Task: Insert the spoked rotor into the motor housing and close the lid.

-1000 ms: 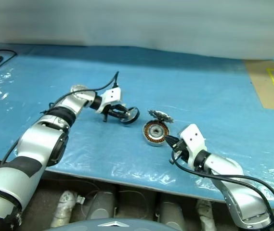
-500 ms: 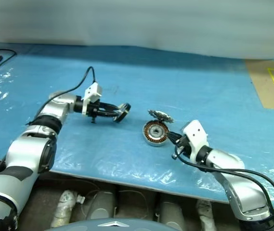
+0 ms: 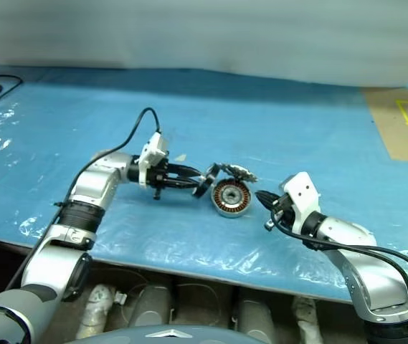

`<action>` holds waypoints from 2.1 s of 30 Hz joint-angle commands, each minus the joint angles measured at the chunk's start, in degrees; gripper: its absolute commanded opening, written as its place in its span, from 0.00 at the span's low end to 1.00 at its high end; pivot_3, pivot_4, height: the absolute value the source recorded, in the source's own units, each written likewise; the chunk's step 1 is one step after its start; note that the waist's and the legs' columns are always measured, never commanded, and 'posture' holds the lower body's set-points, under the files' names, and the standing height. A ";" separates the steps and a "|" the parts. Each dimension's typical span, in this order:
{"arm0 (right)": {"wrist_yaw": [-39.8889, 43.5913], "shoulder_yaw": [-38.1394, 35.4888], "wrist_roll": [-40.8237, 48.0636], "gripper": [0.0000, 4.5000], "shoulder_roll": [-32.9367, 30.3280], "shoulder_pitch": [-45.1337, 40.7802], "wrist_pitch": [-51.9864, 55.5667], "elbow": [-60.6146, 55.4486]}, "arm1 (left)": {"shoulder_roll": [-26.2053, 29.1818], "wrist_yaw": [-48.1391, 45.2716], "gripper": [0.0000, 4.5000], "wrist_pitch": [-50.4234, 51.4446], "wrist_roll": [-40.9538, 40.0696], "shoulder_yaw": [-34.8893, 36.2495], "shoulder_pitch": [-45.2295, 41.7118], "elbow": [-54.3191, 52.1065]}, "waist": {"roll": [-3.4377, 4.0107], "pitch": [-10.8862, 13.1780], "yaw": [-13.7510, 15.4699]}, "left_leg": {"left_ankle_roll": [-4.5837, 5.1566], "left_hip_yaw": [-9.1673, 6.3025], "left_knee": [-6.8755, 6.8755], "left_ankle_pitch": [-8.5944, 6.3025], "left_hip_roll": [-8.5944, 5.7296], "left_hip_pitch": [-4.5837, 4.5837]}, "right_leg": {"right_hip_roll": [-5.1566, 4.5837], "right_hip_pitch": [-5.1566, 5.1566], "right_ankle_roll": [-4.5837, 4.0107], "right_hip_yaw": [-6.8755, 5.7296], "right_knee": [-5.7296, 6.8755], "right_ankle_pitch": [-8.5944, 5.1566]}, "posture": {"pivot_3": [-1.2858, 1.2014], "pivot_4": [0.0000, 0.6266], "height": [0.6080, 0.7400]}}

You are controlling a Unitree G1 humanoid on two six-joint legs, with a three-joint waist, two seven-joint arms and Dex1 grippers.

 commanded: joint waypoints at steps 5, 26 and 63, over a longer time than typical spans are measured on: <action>-0.76 -0.33 -0.40 0.00 -0.38 0.51 -0.25 -2.50 | -4.00 1.52 0.22 -4.79 0.12 -2.96 -4.75 6.02 | 0.00 0.00 -0.27 | 0.00 -0.02 0.01 0.00 -0.04 -0.06 | -0.01 -0.02 0.00 0.00 -0.01 0.00 | 0.52 0.24 1.00; -3.00 1.38 -2.49 0.00 0.99 3.15 -1.51 -3.26 | -3.55 1.51 0.22 -12.33 3.35 -5.39 -10.39 15.65 | 0.00 0.00 -0.41 | 0.00 -0.04 0.01 0.01 -0.06 -0.08 | 0.00 -0.03 0.01 0.00 -0.03 0.02 | 0.52 0.24 1.00; -2.79 2.77 -4.73 0.00 1.86 2.53 -2.54 -1.74 | -6.05 6.74 0.57 -16.22 6.93 -5.91 -14.34 20.82 | 0.00 0.00 -0.40 | 0.01 -0.06 0.05 0.01 -0.07 -0.05 | 0.00 0.01 0.00 0.00 0.01 0.02 | 0.52 0.24 1.00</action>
